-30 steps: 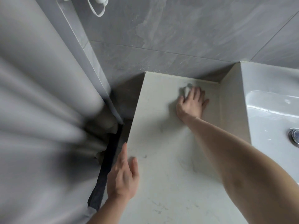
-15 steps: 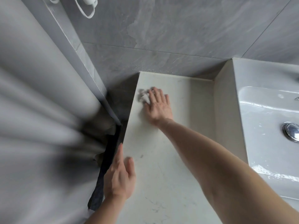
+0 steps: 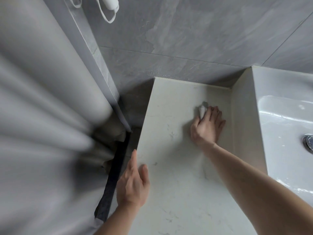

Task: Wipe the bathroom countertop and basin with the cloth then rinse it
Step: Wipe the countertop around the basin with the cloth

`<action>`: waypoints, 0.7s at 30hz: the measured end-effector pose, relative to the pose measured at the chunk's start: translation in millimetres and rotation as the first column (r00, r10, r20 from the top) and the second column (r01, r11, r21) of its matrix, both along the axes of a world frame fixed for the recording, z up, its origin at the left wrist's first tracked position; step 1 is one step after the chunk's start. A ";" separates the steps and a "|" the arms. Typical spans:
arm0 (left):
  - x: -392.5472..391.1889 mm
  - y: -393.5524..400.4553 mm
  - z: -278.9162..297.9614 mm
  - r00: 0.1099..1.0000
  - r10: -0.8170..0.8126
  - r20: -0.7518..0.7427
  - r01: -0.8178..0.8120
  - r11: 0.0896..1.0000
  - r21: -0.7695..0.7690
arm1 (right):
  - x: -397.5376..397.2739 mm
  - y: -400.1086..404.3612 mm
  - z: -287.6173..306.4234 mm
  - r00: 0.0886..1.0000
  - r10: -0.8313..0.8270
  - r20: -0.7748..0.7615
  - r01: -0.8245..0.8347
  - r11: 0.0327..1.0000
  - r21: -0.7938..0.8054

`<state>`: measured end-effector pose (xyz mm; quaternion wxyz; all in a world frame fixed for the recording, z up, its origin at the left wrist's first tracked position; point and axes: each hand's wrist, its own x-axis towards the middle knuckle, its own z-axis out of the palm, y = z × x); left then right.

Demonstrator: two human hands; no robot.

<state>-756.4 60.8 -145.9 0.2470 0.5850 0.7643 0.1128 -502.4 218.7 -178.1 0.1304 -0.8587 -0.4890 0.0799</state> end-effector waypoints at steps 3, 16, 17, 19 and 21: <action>0.4 0.3 -1.9 1.000 -0.002 0.002 0.002 1.000 -0.005 | -42.7 5.0 5.8 0.988 0.156 -0.005 -0.156 0.987 -0.037; 2.3 0.6 -4.3 0.999 0.012 -0.031 -0.012 1.000 -0.012 | -80.4 -11.4 8.3 0.790 0.612 -0.034 -0.613 0.788 -0.064; 2.3 -0.2 -3.7 1.000 0.012 -0.028 -0.012 1.000 -0.006 | -64.4 -14.2 7.3 0.822 0.569 -0.022 -0.569 0.819 -0.071; 2.4 -1.1 -2.2 1.000 0.014 -0.022 -0.014 1.000 0.004 | -30.1 -20.2 5.6 0.889 0.457 0.003 -0.456 0.887 -0.078; 3.2 -1.3 -2.1 1.000 0.014 -0.021 -0.014 1.000 0.002 | 3.6 -27.3 4.9 0.938 0.345 0.006 -0.344 0.936 -0.079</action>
